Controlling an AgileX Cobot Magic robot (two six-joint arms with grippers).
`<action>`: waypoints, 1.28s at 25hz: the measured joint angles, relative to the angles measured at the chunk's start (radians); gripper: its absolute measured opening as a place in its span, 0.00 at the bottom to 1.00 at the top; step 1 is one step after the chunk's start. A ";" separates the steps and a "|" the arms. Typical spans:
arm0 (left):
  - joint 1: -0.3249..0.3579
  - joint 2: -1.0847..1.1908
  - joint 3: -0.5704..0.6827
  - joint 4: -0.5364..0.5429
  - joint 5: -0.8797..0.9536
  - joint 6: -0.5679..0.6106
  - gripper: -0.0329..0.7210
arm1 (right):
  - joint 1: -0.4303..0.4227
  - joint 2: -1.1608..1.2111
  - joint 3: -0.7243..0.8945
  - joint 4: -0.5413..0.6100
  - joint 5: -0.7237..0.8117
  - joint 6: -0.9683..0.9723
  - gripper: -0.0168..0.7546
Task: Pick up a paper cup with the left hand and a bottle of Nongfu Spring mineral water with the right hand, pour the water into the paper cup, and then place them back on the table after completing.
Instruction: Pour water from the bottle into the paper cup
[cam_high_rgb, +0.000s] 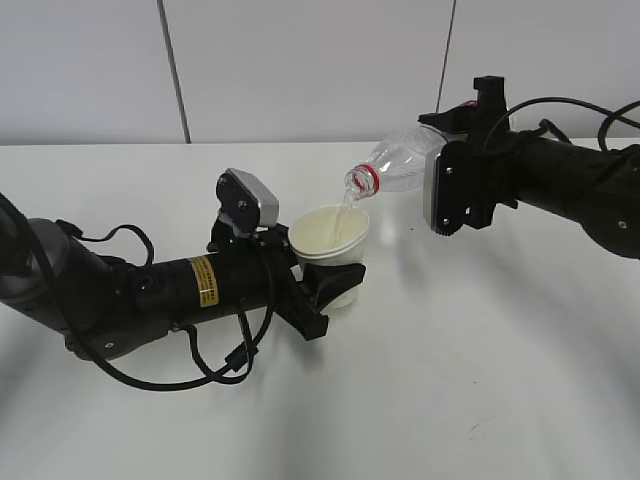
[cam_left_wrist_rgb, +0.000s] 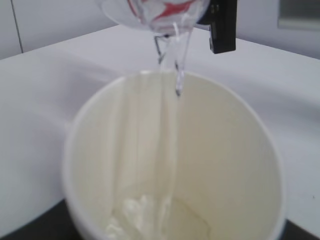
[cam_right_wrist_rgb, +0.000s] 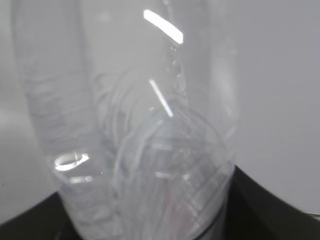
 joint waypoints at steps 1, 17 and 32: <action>0.000 0.000 0.000 0.000 0.001 0.000 0.55 | 0.000 0.000 0.000 0.000 0.000 -0.002 0.55; 0.000 0.000 0.000 0.000 0.006 0.000 0.55 | 0.000 0.000 0.000 0.002 -0.002 -0.015 0.55; 0.000 0.000 0.000 0.000 0.010 0.000 0.55 | 0.000 0.000 0.000 0.006 -0.002 -0.019 0.55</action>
